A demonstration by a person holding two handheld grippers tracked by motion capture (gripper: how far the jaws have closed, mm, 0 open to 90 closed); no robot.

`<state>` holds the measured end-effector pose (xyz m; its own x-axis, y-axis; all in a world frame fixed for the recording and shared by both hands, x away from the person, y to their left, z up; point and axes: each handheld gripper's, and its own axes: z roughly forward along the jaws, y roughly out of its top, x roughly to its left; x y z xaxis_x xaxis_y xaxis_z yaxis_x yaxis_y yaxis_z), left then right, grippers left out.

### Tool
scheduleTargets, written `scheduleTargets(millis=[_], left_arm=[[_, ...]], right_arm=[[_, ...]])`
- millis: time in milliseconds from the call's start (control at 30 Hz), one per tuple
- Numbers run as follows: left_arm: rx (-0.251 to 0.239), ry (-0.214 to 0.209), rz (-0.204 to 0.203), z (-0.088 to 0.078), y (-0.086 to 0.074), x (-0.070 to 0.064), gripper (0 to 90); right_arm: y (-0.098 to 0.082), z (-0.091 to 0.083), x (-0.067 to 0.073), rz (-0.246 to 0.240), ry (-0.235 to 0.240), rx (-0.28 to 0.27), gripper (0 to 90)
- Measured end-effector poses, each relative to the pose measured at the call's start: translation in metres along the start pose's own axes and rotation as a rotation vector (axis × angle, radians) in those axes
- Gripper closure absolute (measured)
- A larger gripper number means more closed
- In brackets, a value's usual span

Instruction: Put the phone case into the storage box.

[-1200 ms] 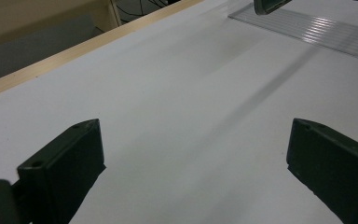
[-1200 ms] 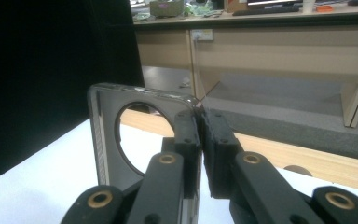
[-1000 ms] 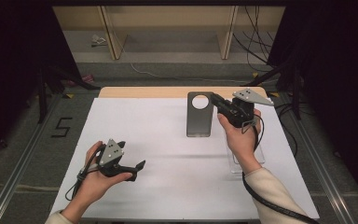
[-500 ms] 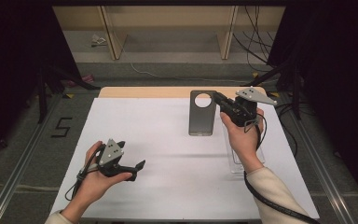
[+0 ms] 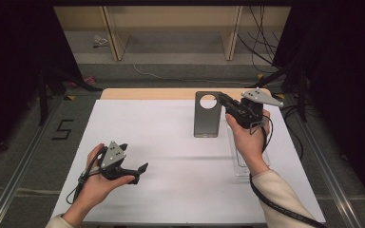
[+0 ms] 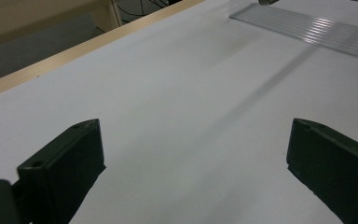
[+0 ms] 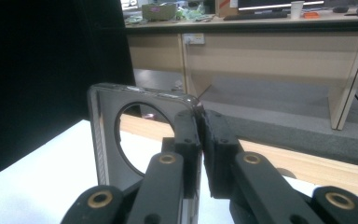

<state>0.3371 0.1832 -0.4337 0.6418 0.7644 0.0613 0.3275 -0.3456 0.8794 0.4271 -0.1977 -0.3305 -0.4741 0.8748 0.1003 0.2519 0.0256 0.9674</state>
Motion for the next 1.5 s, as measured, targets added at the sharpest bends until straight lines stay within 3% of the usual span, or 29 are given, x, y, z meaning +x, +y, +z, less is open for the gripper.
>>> scheduleTargets(millis=[1500], left_arm=[[-0.003,-0.001,-0.004,0.0,0.0,0.001,3.4]], right_arm=[[0.004,-0.006,-0.016,0.009,-0.042,-0.015,84.9]])
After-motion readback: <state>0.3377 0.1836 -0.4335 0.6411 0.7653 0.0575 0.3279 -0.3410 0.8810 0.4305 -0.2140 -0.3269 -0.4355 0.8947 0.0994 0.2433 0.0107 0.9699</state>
